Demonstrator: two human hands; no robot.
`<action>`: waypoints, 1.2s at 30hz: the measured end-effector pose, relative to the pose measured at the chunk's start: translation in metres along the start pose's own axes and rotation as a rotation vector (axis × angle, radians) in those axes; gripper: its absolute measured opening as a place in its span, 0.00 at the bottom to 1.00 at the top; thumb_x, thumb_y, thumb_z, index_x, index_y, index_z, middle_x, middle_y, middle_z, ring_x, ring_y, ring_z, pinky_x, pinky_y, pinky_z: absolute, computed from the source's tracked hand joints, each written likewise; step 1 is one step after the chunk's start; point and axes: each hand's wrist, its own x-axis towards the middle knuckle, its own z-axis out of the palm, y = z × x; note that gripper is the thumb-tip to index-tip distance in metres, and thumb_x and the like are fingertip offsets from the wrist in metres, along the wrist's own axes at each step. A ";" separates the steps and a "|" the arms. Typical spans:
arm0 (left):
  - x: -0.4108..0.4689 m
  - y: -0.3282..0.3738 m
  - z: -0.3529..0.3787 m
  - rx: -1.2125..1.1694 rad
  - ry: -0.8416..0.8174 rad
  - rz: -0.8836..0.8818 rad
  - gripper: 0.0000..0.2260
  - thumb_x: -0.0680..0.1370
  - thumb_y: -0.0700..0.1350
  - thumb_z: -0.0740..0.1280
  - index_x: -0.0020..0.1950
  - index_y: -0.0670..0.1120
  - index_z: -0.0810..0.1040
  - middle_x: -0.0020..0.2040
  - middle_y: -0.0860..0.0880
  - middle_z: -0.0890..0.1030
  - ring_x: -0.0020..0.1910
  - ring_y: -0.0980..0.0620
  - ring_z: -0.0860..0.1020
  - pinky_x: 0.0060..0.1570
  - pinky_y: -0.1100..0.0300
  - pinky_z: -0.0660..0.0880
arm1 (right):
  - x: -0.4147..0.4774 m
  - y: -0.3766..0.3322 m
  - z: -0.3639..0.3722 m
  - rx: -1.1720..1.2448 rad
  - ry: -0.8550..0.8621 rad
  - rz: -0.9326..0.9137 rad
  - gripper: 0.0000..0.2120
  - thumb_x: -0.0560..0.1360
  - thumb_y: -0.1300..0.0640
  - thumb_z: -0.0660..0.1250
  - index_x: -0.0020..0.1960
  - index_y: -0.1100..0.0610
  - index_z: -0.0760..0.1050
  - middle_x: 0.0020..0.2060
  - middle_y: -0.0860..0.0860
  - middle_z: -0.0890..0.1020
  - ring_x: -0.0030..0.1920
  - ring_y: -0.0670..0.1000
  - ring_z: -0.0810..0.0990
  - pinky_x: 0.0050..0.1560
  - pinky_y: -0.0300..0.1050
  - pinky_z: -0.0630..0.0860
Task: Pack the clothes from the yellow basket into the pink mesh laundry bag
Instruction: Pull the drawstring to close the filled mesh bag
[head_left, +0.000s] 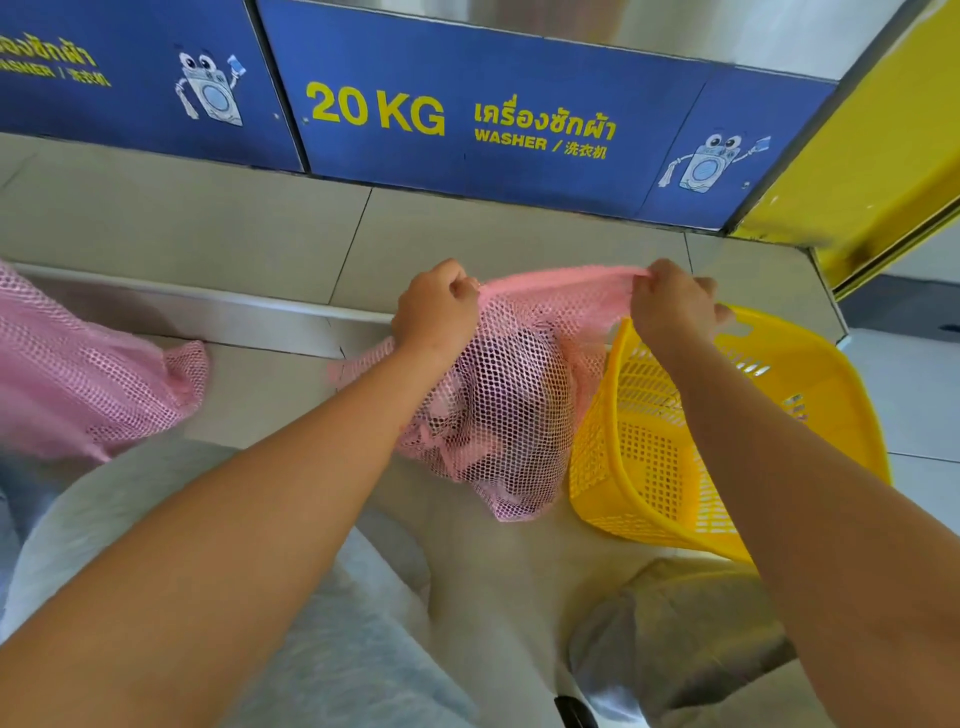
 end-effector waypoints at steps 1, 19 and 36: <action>0.000 -0.002 -0.002 -0.055 -0.005 -0.002 0.10 0.82 0.43 0.61 0.41 0.43 0.72 0.39 0.46 0.76 0.39 0.48 0.73 0.35 0.58 0.66 | -0.003 0.000 0.004 -0.044 -0.029 -0.050 0.14 0.76 0.54 0.55 0.58 0.52 0.73 0.55 0.58 0.80 0.68 0.57 0.65 0.62 0.57 0.59; 0.012 -0.041 -0.020 0.000 0.181 -0.108 0.11 0.80 0.41 0.61 0.39 0.40 0.71 0.50 0.39 0.78 0.42 0.44 0.75 0.41 0.52 0.73 | -0.002 -0.017 -0.007 0.093 0.056 -0.150 0.16 0.79 0.52 0.52 0.60 0.52 0.74 0.56 0.59 0.80 0.62 0.60 0.73 0.64 0.55 0.62; 0.063 -0.019 -0.098 -0.798 0.344 -0.396 0.09 0.83 0.41 0.50 0.47 0.48 0.68 0.57 0.41 0.76 0.55 0.44 0.78 0.61 0.48 0.75 | -0.008 -0.039 -0.011 0.273 -0.135 -0.383 0.17 0.79 0.39 0.56 0.46 0.53 0.65 0.37 0.51 0.74 0.44 0.56 0.73 0.44 0.49 0.67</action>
